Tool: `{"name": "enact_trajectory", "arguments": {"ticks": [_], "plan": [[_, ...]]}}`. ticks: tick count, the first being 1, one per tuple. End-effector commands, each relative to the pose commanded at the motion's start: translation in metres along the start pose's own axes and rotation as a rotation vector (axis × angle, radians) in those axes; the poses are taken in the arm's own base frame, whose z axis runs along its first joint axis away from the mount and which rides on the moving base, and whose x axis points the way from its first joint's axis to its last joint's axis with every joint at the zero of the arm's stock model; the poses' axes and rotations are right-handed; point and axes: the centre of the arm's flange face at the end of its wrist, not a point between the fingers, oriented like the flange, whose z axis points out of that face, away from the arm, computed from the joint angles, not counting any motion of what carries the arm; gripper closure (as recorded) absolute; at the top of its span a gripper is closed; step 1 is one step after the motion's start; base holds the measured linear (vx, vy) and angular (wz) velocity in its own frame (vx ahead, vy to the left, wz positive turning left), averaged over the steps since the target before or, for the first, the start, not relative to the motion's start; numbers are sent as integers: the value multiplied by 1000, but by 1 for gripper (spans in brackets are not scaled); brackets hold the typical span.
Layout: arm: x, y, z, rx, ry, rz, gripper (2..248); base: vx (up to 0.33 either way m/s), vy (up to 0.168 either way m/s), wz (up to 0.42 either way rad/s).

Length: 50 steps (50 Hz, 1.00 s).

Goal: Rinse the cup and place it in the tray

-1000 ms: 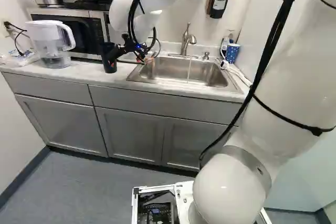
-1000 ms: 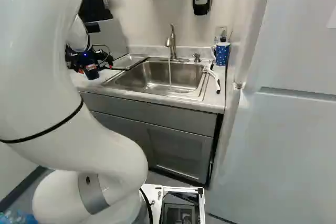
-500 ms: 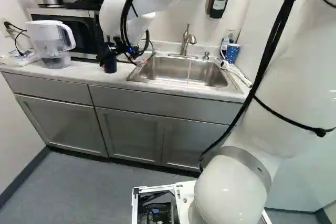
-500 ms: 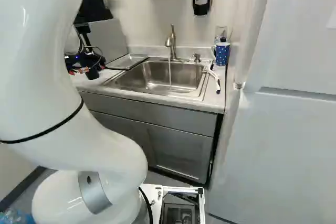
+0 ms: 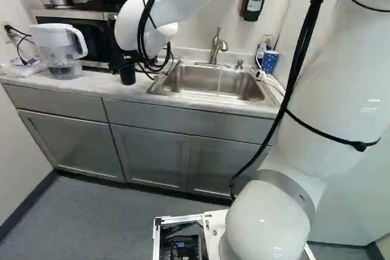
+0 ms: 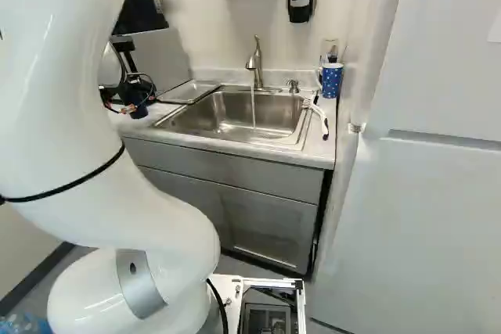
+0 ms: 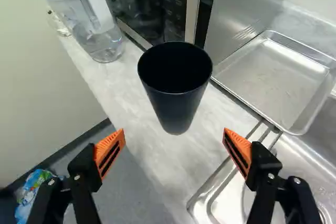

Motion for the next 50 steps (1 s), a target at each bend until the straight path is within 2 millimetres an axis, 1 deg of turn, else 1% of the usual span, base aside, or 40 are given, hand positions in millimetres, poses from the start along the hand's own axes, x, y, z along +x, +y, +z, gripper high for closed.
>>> {"name": "enact_trajectory", "arguments": {"ticks": [24,50], "plan": [[-5,-8,19,13,115,-9,3,0,0,0],[-10,-9,38,14,228,-10,3,0,0,0]]}}
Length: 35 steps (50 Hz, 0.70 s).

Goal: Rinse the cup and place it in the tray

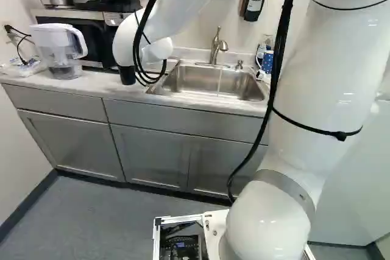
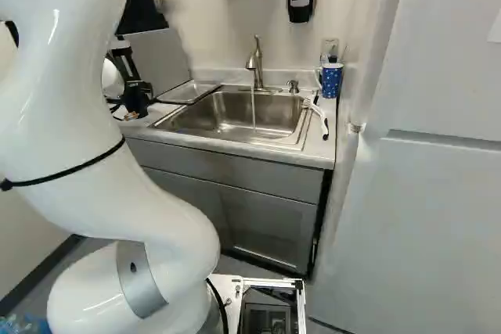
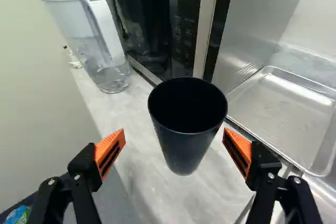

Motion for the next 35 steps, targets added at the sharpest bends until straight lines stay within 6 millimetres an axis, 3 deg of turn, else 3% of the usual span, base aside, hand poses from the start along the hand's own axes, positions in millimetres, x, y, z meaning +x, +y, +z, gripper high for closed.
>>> {"name": "enact_trajectory", "arguments": {"ticks": [35], "plan": [[-20,3,7,-5,126,0,3,0,0,0]]}}
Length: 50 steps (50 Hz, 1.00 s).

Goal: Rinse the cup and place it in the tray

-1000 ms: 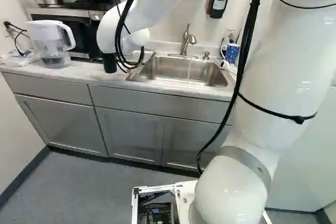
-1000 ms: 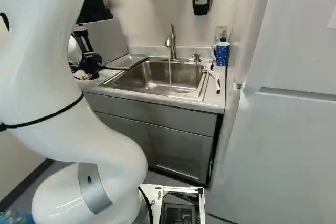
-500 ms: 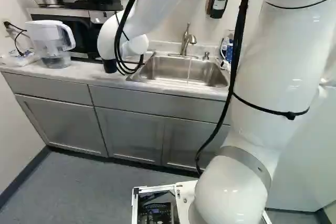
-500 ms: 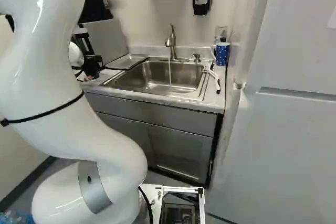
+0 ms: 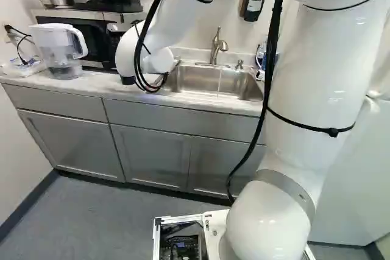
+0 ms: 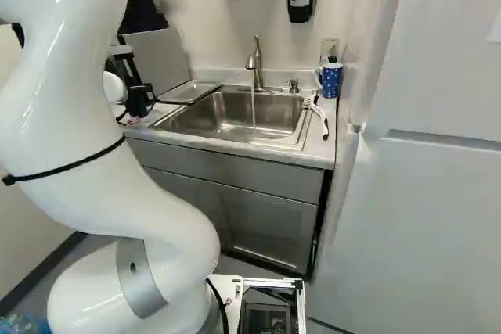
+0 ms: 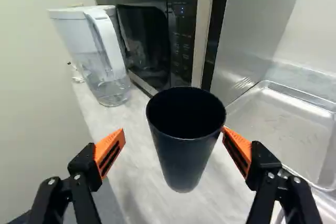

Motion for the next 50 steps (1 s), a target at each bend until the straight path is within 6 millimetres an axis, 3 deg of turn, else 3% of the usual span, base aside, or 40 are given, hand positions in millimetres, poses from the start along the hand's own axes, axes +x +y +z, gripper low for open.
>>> {"name": "enact_trajectory", "arguments": {"ticks": [50], "plan": [[-33,6,7,-11,131,0,3,0,0,0]]}}
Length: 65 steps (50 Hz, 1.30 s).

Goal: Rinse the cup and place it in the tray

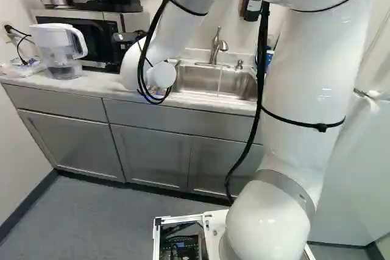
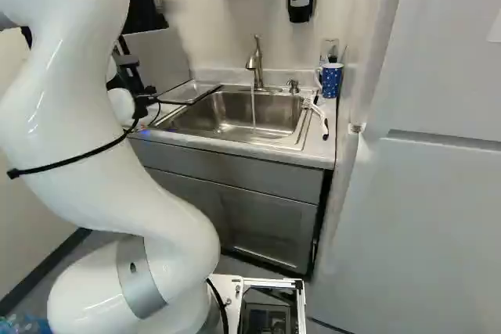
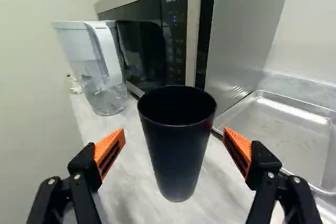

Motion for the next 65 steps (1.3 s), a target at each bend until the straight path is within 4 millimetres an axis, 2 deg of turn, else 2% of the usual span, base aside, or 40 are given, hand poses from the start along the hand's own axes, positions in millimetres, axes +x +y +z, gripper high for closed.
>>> {"name": "enact_trajectory", "arguments": {"ticks": [21,28,29,33,34,38,39,44,45,55,65], "plan": [[-20,1,4,-2,-11,-1,3,0,0,0],[-20,1,4,-2,-11,-1,3,0,0,0],[-20,1,4,-2,-11,-1,21,0,0,0],[-20,1,4,-2,-11,-1,21,0,0,0],[-20,1,4,-2,-11,-1,60,0,0,0],[-20,1,4,-2,-11,-1,60,0,0,0],[-20,1,4,-2,-11,-1,99,0,0,0],[-20,1,4,-2,-11,-1,99,0,0,0],[-20,1,4,-2,-11,-1,126,0,0,0],[-14,3,1,-5,0,0,127,0,0,0],[-4,13,-9,-23,18,3,127,0,0,0]]}}
